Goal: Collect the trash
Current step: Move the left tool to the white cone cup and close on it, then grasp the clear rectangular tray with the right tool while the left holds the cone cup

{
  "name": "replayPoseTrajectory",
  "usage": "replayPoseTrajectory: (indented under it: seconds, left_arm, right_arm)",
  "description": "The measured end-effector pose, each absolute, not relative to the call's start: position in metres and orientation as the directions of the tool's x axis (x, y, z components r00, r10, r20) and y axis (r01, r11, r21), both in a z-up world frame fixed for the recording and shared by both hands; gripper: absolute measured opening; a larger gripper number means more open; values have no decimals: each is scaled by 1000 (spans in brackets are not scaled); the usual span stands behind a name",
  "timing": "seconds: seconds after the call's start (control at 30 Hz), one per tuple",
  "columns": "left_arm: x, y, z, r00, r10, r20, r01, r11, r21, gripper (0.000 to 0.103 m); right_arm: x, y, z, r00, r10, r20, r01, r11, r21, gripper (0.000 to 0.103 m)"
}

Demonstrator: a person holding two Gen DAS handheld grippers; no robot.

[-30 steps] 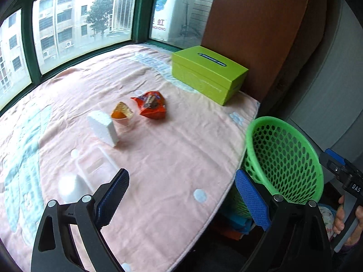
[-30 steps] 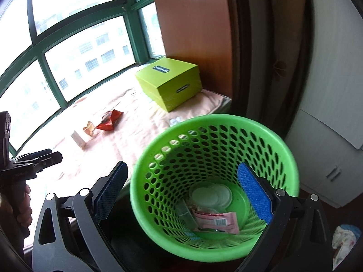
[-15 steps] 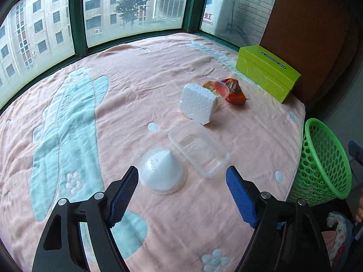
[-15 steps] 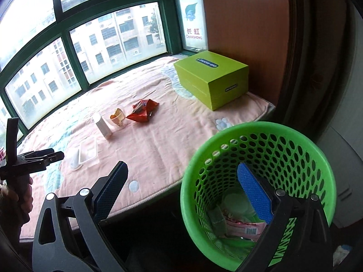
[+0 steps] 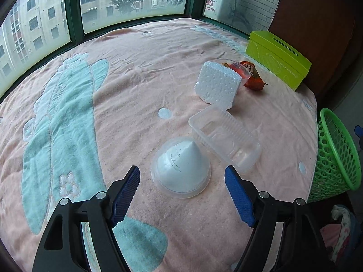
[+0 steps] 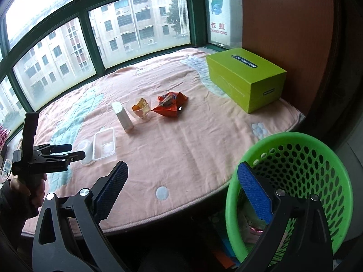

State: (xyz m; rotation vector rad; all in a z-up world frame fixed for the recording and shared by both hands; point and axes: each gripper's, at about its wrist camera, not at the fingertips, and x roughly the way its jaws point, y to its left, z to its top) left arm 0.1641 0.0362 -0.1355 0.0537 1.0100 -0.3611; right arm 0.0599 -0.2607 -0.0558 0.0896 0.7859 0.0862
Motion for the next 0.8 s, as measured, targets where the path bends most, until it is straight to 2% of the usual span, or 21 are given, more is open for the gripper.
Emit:
replayPoseTrajectory:
  seconds: [0.17,0.23,0.3,0.8]
  left_arm:
    - [171,33,-142,475,-279,-835,329,936,-125,68]
    - [174,32,-144,474,-279,-835,335,934,-122,63]
    - [176,32,-146,470,-282,-836,337,933,-125,54]
    - [161,80,-115,542,-266,-797,243,958,-155,54]
  right_arm:
    - [69,-244,-60,688,127,-714,-76,992,103,96]
    - [73,-238,-61,683,133,-718,-88,991,100,96]
    - [77,-232,-63,678,138,-722,-97,990,98,96]
    - [112,-172,-85,626,233,-744,-235,966,106,96]
